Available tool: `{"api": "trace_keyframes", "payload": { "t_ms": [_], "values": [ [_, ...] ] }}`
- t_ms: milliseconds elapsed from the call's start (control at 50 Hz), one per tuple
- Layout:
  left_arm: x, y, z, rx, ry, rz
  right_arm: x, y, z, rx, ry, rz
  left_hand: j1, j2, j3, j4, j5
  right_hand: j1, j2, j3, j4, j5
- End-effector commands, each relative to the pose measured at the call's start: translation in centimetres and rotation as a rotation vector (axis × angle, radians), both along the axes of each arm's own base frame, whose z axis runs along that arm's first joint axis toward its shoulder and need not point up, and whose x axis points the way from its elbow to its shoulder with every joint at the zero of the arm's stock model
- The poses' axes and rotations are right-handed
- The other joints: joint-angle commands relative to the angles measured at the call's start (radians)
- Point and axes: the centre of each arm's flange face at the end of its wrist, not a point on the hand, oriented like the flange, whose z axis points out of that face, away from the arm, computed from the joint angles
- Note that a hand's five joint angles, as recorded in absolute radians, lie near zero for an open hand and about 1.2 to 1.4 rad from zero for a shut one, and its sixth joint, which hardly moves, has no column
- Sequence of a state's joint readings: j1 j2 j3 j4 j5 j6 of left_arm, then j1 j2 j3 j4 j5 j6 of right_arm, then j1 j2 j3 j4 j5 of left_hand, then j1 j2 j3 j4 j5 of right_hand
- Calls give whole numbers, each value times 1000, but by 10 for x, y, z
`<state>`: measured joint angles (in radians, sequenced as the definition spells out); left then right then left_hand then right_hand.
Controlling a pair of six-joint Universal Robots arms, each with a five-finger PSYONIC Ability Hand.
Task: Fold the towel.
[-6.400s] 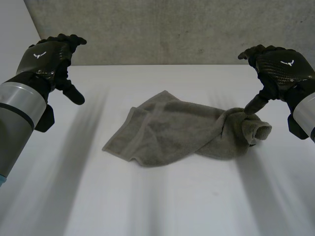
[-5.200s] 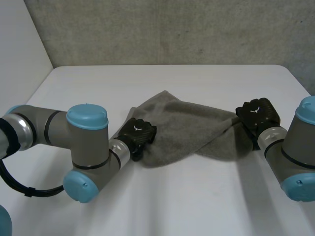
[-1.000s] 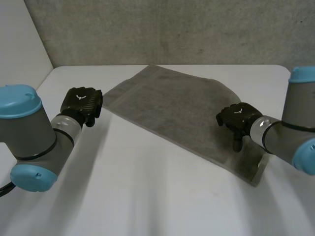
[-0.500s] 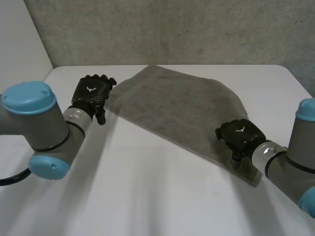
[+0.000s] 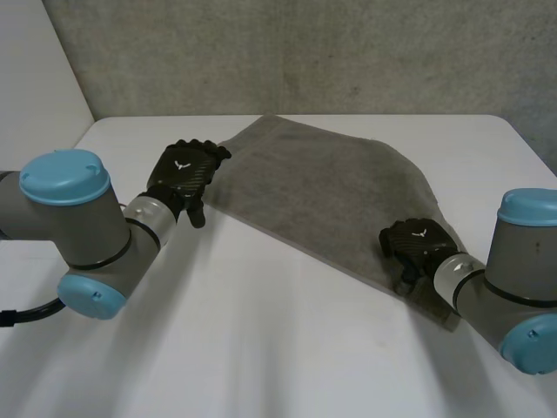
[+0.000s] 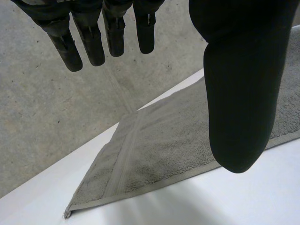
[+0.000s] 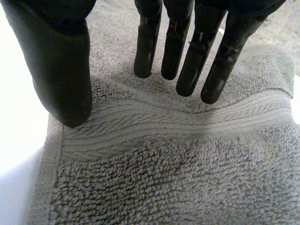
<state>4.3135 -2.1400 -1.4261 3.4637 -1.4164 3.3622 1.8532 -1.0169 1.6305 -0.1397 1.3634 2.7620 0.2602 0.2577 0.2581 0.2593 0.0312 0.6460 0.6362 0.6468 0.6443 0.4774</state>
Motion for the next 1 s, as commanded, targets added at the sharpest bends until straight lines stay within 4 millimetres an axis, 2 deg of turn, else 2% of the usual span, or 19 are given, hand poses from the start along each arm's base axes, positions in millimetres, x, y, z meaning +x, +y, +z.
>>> {"api": "trace_keyframes", "payload": {
  "t_ms": [20,40,80,220,240,260,300,360,400,420,460,480,520,540,580,680,780,900,1000],
  "values": [
    [0,0,-1,2,-1,-1,1,-3,-3,4,2,0,21,23,23,22,75,327,336,326,328,321],
    [0,0,-1,2,-1,-1,1,-3,-3,4,2,0,21,23,23,22,75,329,338,328,330,323],
    [0,0,-1,2,-1,-1,1,-4,-3,5,0,-1,21,23,23,22,75,749,758,748,750,743],
    [0,0,-1,3,-1,-1,0,1,7,-6,-9,5,21,23,23,22,75,750,760,749,752,744],
    [0,0,-1,3,-1,-1,-1,2,19,-36,-19,3,21,23,23,22,75,750,760,749,752,744],
    [0,0,-1,3,-1,-1,-1,2,19,-36,-19,3,21,23,23,22,75,750,760,749,752,744],
    [0,0,-2,4,-2,-2,-3,12,43,-81,-27,6,21,23,23,22,75,750,760,749,752,744],
    [0,0,-2,4,-2,-2,-4,17,54,-98,-35,13,21,23,23,22,75,750,760,749,752,744],
    [0,0,-3,7,-3,-5,-6,28,75,-111,-54,36,27,29,29,28,81,750,760,749,752,744],
    [0,0,-3,7,-3,-5,-6,29,75,-111,-54,36,27,29,29,28,81,750,760,749,752,744],
    [-1,0,-8,17,-7,-8,-6,45,99,-123,-81,81,27,29,29,28,81,750,760,749,752,744],
    [-1,0,-8,17,-7,-8,-6,45,99,-123,-82,81,27,29,29,28,81,750,760,749,752,744],
    [-4,1,-13,26,-9,-22,-6,59,119,-136,-107,124,27,29,29,28,81,750,760,749,752,744],
    [-4,1,-13,26,-9,-22,-6,59,119,-136,-107,124,27,29,29,28,81,750,760,749,752,744],
    [-10,5,-20,41,-15,-46,-7,69,135,-151,-138,141,30,32,32,31,84,750,760,749,752,744],
    [-21,13,-30,60,-21,-78,-8,79,149,-165,-172,150,35,38,38,36,90,750,760,749,752,744],
    [-33,23,-43,84,-30,-114,-10,97,173,-211,-220,172,38,41,41,39,93,750,760,749,752,744],
    [-47,29,-56,93,-40,-138,-11,109,184,-222,-245,195,62,64,64,63,116,750,760,749,752,744],
    [-52,26,-59,84,-37,-133,-13,122,191,-213,-254,216,138,140,140,139,193,750,760,749,752,744]
  ]
}}
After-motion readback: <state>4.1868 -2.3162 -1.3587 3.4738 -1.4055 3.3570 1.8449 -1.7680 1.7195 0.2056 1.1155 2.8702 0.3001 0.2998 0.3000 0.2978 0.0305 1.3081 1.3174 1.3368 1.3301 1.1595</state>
